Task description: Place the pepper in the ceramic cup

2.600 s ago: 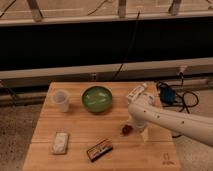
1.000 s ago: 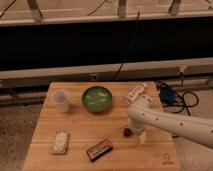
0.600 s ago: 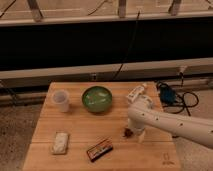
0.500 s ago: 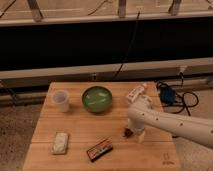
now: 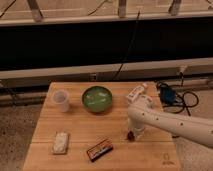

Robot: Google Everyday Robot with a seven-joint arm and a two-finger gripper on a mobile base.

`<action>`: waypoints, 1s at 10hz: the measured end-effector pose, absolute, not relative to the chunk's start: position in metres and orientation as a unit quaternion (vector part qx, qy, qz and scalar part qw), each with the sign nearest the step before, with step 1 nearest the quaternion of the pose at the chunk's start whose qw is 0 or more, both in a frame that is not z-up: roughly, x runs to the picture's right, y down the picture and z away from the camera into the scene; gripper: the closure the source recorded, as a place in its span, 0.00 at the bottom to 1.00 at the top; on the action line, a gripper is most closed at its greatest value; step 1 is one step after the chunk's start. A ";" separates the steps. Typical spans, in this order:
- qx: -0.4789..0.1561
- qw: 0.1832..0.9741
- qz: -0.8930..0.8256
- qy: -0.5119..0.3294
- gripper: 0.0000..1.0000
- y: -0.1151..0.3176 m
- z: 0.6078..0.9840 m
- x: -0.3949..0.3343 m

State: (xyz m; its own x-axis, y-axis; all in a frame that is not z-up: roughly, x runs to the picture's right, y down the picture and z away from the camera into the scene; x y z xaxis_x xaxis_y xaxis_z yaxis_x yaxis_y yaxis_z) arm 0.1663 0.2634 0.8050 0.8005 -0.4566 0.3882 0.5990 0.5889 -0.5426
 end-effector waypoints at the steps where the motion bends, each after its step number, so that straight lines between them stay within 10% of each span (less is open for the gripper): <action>1: -0.342 0.885 -0.298 -0.104 0.99 0.263 0.804 0.167; 10: -0.330 0.886 -0.316 -0.088 1.00 0.193 0.757 0.163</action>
State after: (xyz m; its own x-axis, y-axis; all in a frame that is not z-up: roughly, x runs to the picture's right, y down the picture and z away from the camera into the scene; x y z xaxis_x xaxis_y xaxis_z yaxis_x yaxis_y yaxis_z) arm 0.1633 0.1930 0.7571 0.7856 -0.5010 0.3632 0.6165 0.5837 -0.5284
